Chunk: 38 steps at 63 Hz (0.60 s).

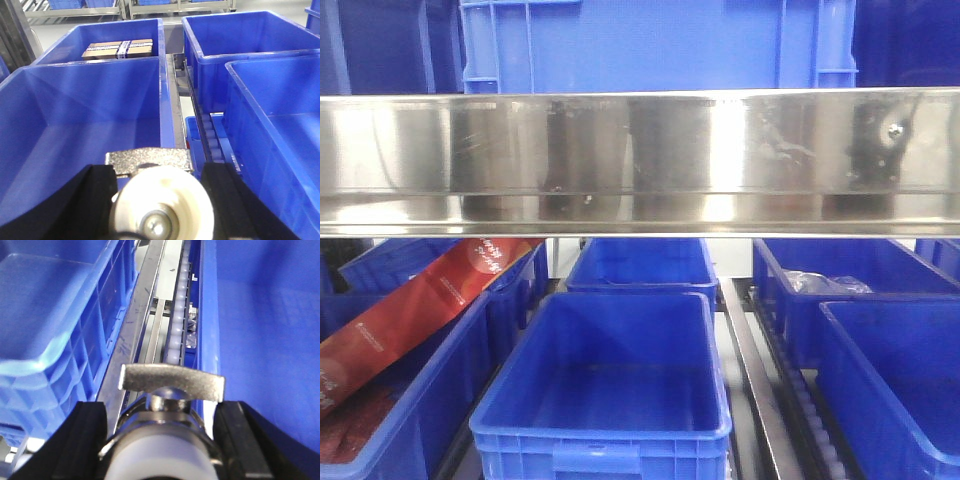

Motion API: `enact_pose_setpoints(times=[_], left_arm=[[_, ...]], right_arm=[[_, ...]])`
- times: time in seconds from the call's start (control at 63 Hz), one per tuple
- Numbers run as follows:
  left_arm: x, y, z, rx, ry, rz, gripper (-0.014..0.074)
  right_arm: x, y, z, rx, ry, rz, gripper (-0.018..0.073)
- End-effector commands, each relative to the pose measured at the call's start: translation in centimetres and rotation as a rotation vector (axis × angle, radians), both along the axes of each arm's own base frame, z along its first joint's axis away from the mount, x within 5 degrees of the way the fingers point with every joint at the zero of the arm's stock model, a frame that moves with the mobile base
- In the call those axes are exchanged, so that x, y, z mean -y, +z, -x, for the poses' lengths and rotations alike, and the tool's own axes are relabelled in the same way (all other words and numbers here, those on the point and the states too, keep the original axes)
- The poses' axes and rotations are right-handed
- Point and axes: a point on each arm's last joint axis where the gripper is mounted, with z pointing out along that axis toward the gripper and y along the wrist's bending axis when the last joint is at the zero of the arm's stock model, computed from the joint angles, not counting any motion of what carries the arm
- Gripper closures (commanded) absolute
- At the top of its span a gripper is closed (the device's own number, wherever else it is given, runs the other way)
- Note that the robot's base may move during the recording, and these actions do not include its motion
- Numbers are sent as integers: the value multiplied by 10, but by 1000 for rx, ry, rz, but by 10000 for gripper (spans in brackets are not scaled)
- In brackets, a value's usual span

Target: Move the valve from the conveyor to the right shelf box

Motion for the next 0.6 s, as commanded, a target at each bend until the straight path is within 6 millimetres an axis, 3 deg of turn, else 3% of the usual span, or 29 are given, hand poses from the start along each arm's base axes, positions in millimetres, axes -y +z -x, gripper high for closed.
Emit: enact_pose_setpoints(times=[0.0,0.587], left_arm=[[1,10,3,78,2,6,707],[1,10,3,78,2,6,707]], right_arm=[[2,12,2,88,-11,2,713],[2,12,2,88,-11,2,713]])
